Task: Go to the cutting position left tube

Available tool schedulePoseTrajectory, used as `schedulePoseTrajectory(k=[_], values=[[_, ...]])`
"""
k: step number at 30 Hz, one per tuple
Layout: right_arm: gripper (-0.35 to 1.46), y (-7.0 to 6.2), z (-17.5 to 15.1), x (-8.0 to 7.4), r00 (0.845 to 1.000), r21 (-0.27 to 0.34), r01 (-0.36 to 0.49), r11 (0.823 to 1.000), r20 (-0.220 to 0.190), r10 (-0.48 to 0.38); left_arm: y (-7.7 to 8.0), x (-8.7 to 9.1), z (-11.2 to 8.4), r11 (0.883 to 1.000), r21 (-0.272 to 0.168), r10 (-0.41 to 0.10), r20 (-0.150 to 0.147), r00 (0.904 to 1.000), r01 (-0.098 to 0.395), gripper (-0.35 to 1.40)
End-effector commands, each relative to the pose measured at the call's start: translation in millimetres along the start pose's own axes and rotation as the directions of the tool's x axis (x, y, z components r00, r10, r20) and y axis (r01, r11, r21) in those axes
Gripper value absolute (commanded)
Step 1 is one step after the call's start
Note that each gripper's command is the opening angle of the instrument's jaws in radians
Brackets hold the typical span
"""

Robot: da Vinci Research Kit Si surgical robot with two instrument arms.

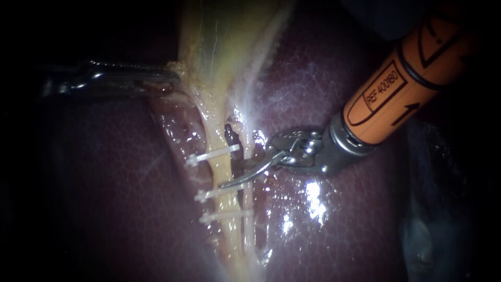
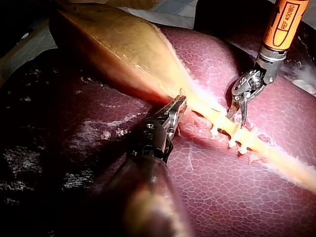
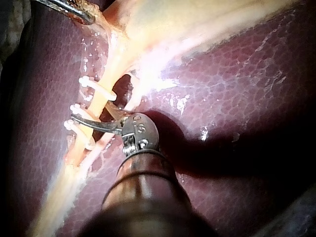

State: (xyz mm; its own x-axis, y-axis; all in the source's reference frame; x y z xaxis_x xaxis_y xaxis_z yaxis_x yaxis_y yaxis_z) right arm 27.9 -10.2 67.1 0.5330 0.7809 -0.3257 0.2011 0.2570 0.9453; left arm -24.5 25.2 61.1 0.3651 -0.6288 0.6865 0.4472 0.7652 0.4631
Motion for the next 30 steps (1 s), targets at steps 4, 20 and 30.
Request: schedulePoseTrajectory(k=[4, 20, 30], values=[[1.34, -0.3, 0.8, 0.4, 1.000, 0.025, 0.008, 1.000, -0.023, -0.008, 0.0, 0.0, 0.0, 1.000, 0.000, 0.000, 0.000, 1.0000, 0.000, -0.35], [1.32, -0.2, 3.2, 2.0, 0.994, 0.091, 0.047, 0.995, -0.099, -0.038, 0.0, -0.1, 0.1, 1.000, -0.001, 0.000, 0.000, 1.0000, 0.000, -0.35], [1.29, 0.3, 4.4, 2.8, 0.973, 0.074, 0.206, 0.976, -0.125, -0.196, 0.0, -0.1, 0.2, 1.000, -0.001, -0.001, 0.000, 1.0000, 0.001, -0.35]])
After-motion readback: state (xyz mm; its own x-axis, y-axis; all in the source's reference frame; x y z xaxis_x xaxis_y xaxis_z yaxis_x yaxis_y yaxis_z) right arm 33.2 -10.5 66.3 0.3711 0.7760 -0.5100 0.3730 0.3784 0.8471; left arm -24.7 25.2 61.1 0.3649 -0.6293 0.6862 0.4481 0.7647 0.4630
